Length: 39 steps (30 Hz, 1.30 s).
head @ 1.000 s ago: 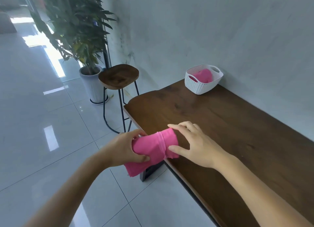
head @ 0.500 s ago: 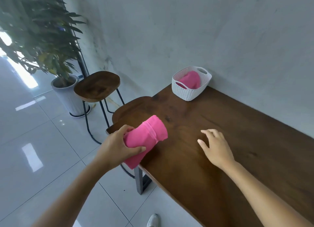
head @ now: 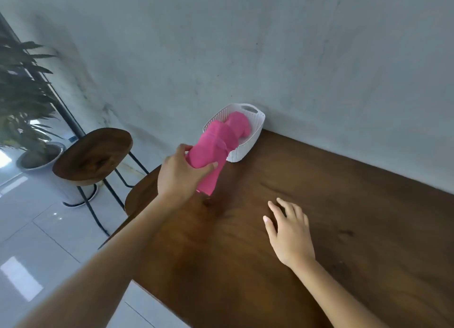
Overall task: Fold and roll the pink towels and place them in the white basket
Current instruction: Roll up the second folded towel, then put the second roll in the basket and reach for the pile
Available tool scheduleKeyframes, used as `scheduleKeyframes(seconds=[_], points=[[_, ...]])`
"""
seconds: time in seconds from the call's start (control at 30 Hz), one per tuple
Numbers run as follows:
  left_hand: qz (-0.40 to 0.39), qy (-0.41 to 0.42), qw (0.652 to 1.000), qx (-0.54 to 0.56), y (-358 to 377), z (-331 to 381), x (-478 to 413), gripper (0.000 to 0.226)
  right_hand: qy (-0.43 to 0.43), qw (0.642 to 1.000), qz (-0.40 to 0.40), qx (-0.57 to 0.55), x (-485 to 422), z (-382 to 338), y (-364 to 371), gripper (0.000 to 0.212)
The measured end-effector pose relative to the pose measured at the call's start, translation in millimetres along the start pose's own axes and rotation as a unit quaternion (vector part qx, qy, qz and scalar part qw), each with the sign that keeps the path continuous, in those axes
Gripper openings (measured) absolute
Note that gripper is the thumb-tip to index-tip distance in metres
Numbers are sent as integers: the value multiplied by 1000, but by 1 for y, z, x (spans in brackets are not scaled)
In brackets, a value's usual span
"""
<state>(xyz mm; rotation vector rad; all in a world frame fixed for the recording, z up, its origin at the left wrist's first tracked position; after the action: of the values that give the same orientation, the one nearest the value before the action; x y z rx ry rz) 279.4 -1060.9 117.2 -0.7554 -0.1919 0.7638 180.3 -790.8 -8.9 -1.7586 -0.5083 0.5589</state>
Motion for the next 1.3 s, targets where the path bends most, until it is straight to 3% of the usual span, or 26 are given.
scheduleKeyframes(seconds=[0.27,0.5,0.8,1.07,1.17,1.3], points=[[13,19,1000,-17,28,76,-121,76,18,1000,-13,4,2,-2,-4,51],[-29,-4,988,-151,70,91,-165,62,24,1000,-17,-3,2,-3,-4,48],[-161,-5,980,-118,106,79,-170,91,42,999,-29,10,1,-7,-10,50],[-232,61,962,-128,93,67,-174,88,60,995,-55,59,0,-14,-11,51],[-176,127,968,-126,76,63,-164,69,70,992,-67,83,-1,-19,-13,51],[-92,295,946,-101,51,51,-137,39,98,988,-101,69,-4,-32,-18,59]])
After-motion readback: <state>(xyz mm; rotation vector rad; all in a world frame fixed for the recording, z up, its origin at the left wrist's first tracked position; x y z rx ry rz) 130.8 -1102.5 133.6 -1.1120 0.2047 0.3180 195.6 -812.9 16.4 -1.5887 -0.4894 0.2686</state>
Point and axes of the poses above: each hand's wrist, its own x-axis away from the middle knuckle, its own y-axis out of the palm, z = x × y, the point moved 2 cm from there along -x, towards the middle knuckle, and after that the axes turned 5 degrees about -z, right-handed, at the moved point
